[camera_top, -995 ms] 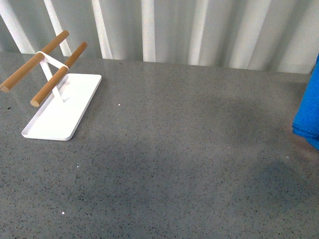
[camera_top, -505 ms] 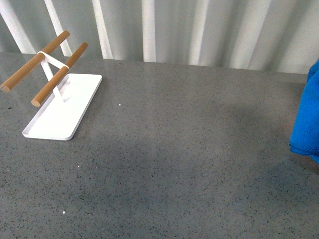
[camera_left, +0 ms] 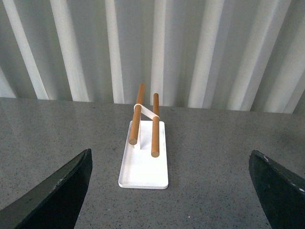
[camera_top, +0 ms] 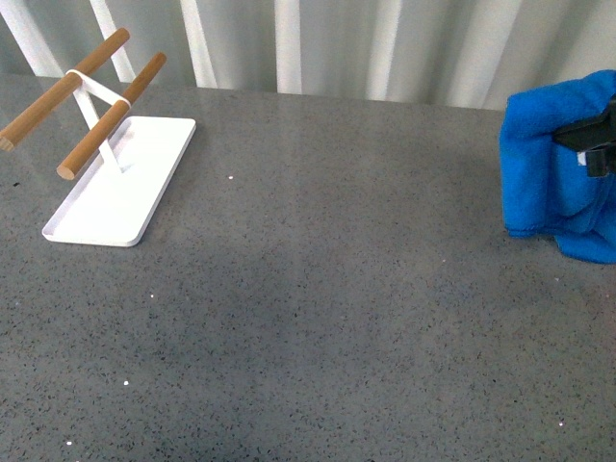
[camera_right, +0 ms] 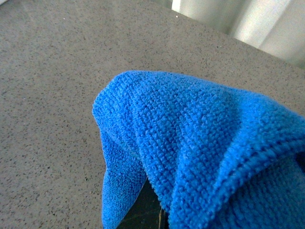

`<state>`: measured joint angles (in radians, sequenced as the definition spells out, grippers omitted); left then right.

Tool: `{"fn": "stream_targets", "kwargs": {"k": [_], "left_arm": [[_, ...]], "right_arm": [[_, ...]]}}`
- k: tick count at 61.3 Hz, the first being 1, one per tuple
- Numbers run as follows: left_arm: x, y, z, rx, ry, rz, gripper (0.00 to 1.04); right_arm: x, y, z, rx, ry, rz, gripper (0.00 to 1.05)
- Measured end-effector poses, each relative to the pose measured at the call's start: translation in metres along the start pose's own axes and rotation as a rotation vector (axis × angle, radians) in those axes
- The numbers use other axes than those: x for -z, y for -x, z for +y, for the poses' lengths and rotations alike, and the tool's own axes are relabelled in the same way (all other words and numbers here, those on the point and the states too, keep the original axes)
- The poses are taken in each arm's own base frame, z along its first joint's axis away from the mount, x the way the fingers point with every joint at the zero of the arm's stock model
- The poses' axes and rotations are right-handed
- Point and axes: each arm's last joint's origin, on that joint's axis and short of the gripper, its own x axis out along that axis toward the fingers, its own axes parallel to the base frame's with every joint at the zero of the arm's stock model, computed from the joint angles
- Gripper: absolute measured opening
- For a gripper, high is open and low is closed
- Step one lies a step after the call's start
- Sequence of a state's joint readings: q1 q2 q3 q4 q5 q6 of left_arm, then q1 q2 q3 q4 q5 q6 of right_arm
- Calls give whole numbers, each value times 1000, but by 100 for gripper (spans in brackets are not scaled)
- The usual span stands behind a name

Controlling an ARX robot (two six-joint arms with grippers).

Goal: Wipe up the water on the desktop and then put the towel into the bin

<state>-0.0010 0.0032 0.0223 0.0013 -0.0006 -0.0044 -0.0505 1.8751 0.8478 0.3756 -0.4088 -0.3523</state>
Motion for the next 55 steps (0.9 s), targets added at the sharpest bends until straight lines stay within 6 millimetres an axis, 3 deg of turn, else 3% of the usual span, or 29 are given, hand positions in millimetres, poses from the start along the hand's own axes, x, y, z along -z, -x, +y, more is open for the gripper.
{"fn": "stream_targets", "kwargs": {"k": [9, 20, 36, 55], "left_arm": [[0, 0, 0, 0, 0, 0, 98], [0, 0, 0, 0, 0, 0, 98], [0, 0, 0, 0, 0, 0, 98], [0, 0, 0, 0, 0, 0, 98]], "right_arm": [[41, -13, 10, -57, -55, 109, 5], [92, -13, 15, -92, -149, 168, 5], [104, -20, 3, -74, -186, 162, 5], [90, -46, -17, -32, -171, 160, 5]]}}
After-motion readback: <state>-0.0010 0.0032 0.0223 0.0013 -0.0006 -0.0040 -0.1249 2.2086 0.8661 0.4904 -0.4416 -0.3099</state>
